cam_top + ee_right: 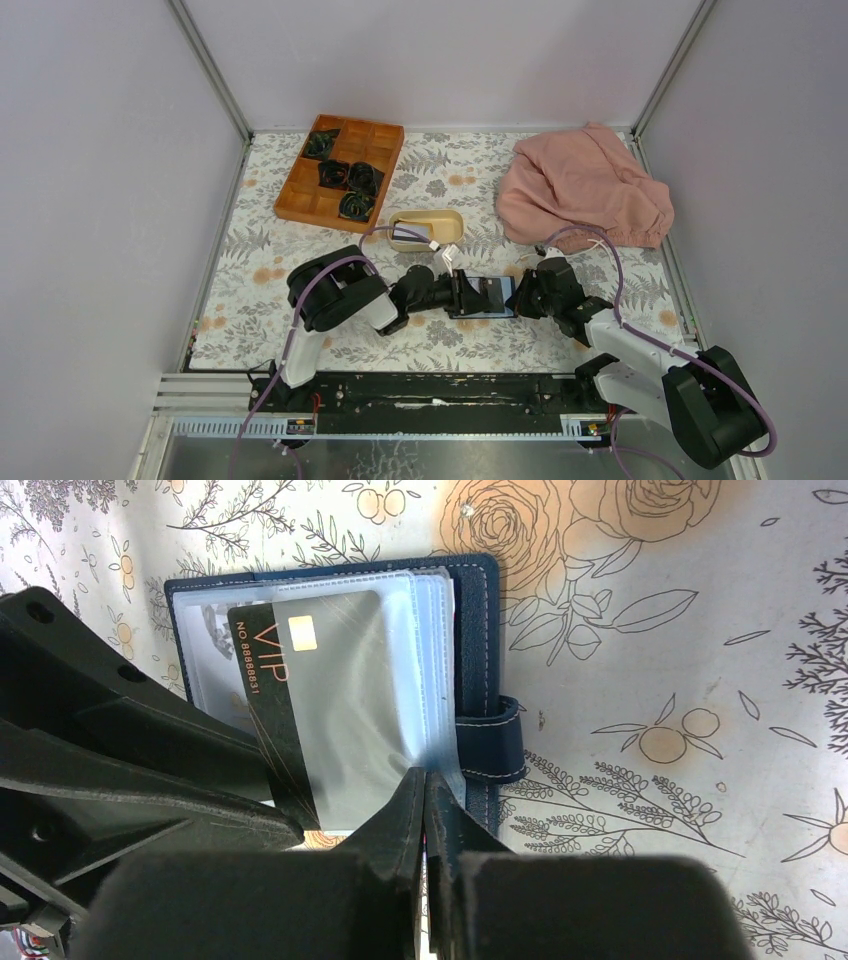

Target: Take the credit cards out of the card holder

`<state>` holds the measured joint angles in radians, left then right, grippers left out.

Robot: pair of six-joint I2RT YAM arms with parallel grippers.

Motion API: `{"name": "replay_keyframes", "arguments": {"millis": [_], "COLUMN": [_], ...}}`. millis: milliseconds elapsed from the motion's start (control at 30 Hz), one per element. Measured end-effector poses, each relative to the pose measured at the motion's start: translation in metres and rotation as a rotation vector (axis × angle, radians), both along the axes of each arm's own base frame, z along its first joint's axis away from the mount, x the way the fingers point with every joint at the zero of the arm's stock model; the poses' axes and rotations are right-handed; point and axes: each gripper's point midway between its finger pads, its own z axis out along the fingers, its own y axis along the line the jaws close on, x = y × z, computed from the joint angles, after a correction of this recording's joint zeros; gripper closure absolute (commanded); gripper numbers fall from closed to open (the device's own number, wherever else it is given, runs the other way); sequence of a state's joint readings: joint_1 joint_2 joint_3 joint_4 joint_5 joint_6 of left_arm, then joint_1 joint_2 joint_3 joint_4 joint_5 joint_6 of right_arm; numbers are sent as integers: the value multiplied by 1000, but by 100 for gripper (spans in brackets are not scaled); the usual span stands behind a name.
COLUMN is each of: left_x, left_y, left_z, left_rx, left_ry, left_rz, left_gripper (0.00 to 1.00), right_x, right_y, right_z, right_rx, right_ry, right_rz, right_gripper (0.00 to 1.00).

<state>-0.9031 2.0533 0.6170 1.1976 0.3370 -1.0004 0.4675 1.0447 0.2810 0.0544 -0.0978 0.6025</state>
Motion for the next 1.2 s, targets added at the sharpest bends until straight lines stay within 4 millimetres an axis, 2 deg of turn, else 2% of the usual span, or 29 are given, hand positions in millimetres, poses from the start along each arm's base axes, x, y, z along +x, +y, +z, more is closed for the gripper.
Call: {"name": "replay_keyframes", "arguments": {"millis": [100, 300, 367, 733, 1033, 1133, 1200], "left_x": [-3, -5, -4, -3, 11, 9, 6], "left_y": [5, 15, 15, 19, 75, 79, 77], "left_z": [-4, -11, -11, -11, 5, 13, 23], "left_rx": [9, 28, 30, 30, 31, 13, -18], "left_ry": [10, 33, 35, 36, 21, 7, -2], "left_rz": [3, 17, 20, 27, 125, 125, 106], "left_gripper": [69, 96, 100, 100, 100, 100, 100], "right_x": [0, 0, 0, 0, 0, -3, -8], "right_y": [0, 0, 0, 0, 0, 2, 6], "right_z": [0, 0, 0, 0, 1, 5, 14], "right_rx": [0, 0, 0, 0, 1, 16, 63], "right_ry": [0, 0, 0, 0, -3, -26, -76], "right_rz": [0, 0, 0, 0, 2, 28, 60], "right_gripper": [98, 98, 98, 98, 96, 88, 66]}}
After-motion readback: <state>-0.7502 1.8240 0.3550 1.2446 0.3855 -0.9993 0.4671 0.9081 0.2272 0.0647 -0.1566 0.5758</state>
